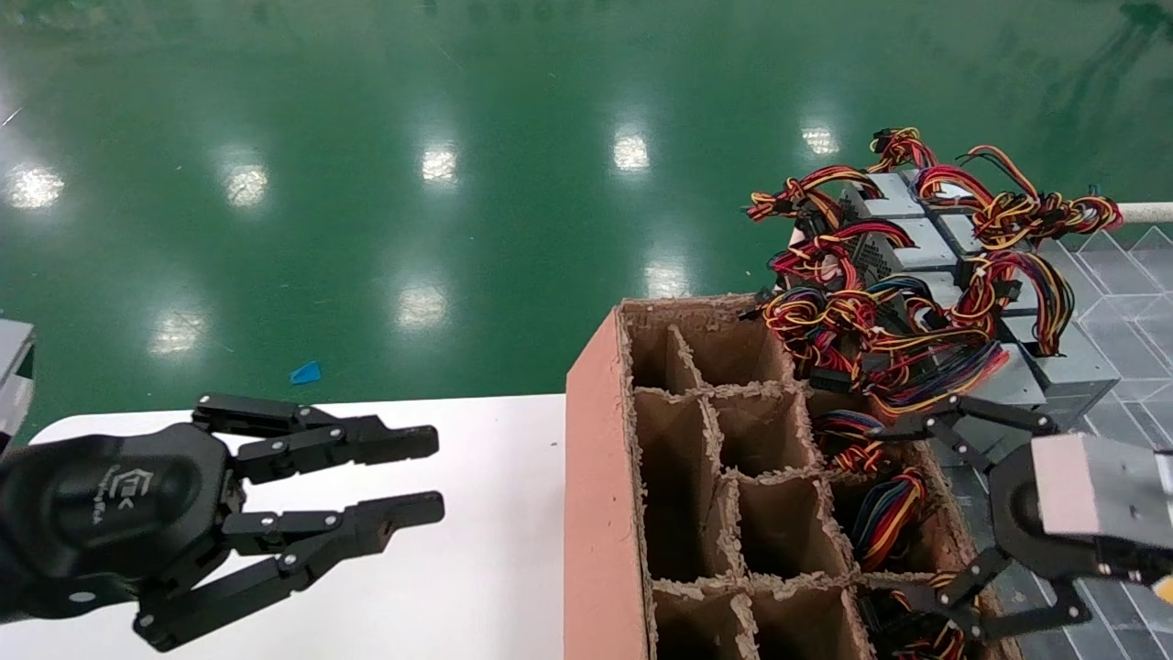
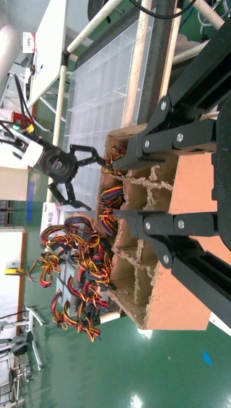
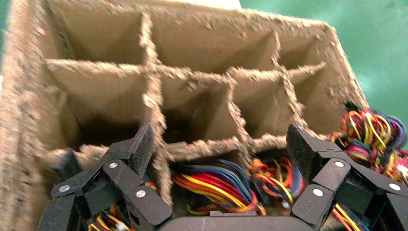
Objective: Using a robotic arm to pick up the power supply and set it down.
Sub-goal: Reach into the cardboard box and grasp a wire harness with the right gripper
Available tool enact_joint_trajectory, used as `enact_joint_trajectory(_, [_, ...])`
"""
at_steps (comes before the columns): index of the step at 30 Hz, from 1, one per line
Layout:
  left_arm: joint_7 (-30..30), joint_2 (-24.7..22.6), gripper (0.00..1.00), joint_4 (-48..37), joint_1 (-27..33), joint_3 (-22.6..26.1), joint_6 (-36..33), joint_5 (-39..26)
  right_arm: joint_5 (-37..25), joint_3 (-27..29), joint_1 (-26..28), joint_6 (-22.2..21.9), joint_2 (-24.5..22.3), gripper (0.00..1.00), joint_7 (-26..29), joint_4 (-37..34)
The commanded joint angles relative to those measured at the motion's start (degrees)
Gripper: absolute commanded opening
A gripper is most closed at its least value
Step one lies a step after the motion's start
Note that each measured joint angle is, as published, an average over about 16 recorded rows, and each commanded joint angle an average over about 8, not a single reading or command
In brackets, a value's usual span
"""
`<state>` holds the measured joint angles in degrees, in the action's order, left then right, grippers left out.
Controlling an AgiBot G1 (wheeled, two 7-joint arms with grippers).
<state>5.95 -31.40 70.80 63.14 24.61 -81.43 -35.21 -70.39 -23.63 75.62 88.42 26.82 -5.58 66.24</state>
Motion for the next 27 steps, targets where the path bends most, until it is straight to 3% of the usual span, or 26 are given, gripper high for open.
enact_joint_trajectory(1, [0.00, 0.00, 0.00, 0.00, 0.00, 0.00, 0.00, 0.00, -1.25, -0.37, 0.85, -0.03, 0.35, 0.39, -0.83, -1.01])
enact_joint_trajectory(4, [0.00, 0.00, 0.00, 0.00, 0.00, 0.00, 0.00, 0.00, -3.34, -1.27, 2.08, 0.08, 0.95, 0.06, -1.60, -1.86])
enact_joint_trajectory(6, [0.00, 0.00, 0.00, 0.00, 0.00, 0.00, 0.00, 0.00, -4.90, -1.91, 2.87, 0.07, 1.30, 0.00, -2.23, -2.20])
enact_joint_trajectory(27, [0.00, 0.00, 0.00, 0.00, 0.00, 0.00, 0.00, 0.00, -10.16, -5.10, 7.29, 0.66, 2.94, 0.00, -6.56, -6.69])
